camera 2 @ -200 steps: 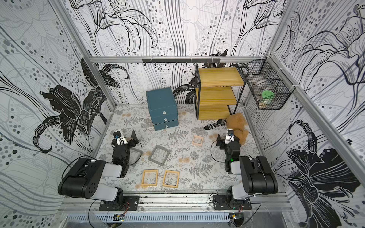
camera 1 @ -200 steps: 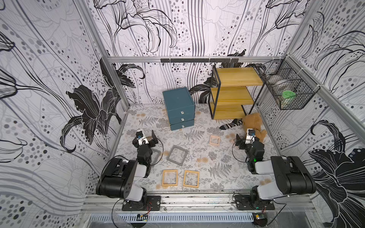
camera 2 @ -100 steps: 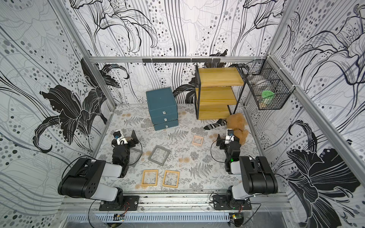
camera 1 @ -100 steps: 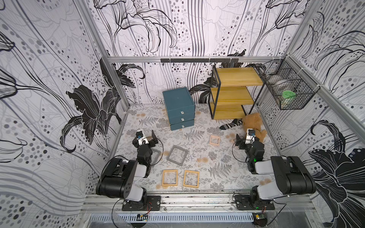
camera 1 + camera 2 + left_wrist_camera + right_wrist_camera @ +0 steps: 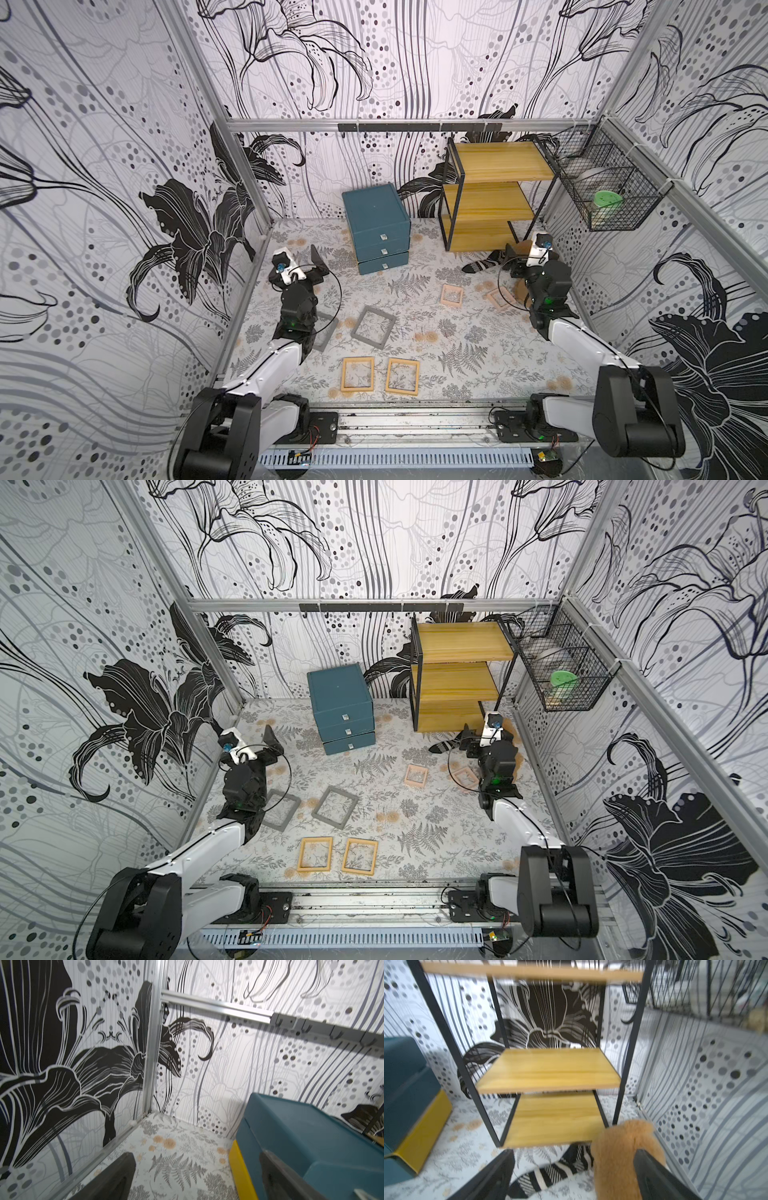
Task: Place the brooch boxes into the drawer by color
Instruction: Open the drawer in the storage box.
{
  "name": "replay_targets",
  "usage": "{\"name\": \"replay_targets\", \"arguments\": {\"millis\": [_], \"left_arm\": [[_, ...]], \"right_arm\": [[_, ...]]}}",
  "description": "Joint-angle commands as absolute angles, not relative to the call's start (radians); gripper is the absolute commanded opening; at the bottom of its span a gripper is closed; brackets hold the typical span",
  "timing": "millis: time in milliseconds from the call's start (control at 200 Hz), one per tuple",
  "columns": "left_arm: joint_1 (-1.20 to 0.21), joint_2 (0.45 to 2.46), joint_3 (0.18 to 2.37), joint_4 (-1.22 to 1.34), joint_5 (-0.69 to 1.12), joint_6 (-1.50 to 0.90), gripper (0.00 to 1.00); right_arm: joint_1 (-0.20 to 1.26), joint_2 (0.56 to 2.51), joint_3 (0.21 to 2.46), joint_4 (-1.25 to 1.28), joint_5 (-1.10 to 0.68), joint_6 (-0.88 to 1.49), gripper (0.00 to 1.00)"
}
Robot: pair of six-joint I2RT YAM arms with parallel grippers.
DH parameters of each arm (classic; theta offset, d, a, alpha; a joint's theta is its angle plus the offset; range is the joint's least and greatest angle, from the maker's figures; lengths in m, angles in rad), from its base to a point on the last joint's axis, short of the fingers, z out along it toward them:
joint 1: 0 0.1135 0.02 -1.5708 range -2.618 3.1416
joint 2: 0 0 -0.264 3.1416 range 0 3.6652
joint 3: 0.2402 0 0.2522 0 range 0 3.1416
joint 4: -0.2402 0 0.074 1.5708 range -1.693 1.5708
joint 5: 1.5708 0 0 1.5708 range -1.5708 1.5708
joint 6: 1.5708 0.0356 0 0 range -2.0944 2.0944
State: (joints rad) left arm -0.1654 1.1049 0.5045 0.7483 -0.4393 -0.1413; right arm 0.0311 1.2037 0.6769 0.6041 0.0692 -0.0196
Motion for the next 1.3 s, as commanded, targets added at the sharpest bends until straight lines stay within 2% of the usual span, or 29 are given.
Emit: {"name": "replay_targets", "arguments": {"millis": [0,50,85,145,200,250,290,396,436,481,551,616,691,906,1292], "left_arm": [[-0.214,1.063,0.694,0.567,-0.446,-0.121,0.98],[-0.233,1.061,0.795,0.484,-0.462,-0.164,0.98],[-0.235,1.066,0.889,0.349,-0.462,-0.282,0.98],[-0.234,1.086,1.067,0.021,-0.409,-0.526,0.98],[-0.231,1.095,1.106,-0.044,-0.393,-0.697,0.97],[-0.191,1.094,1.093,-0.041,-0.301,-0.835,0.97],[-0.149,1.099,1.086,-0.013,-0.176,-0.888,0.97],[-0.139,1.171,1.197,-0.165,-0.093,-0.892,0.97],[-0.139,1.204,1.234,-0.227,-0.067,-0.883,0.99],[-0.139,1.233,1.264,-0.286,-0.044,-0.874,0.99],[-0.139,1.269,1.285,-0.341,0.005,-0.86,0.89],[-0.138,1.311,1.308,-0.375,0.067,-0.842,0.77],[-0.139,1.366,1.345,-0.42,0.114,-0.834,0.69],[-0.14,1.447,1.396,-0.45,0.137,-0.819,0.69],[-0.139,1.616,1.503,-0.458,0.195,-0.751,0.7]], "right_arm": [[0.07,1.095,0.858,0.429,0.105,0.016,0.96],[0.071,1.079,0.974,0.301,0.158,0.169,0.96],[0.071,1.089,1.086,0.113,0.193,0.334,0.96],[0.069,1.126,1.281,-0.209,0.172,0.528,0.95],[0.063,1.139,1.35,-0.353,0.082,0.638,0.96],[0.042,1.128,1.325,-0.338,-0.043,0.667,0.96],[0.04,1.113,1.296,-0.323,-0.082,0.69,0.99],[0.041,1.105,1.269,-0.364,-0.129,0.756,0.79],[0.041,1.118,1.262,-0.386,-0.164,0.782,0.78],[0.049,1.134,1.246,-0.394,-0.209,0.802,0.82],[0.095,1.154,1.221,-0.398,-0.235,0.841,0.82],[0.156,1.173,1.197,-0.375,-0.247,0.889,0.74],[0.231,1.214,1.169,-0.319,-0.273,0.961,0.66],[0.406,1.363,1.121,-0.056,-0.34,1.157,0.63],[0.481,1.587,1.213,0.147,-0.382,1.346,0.53]]}}
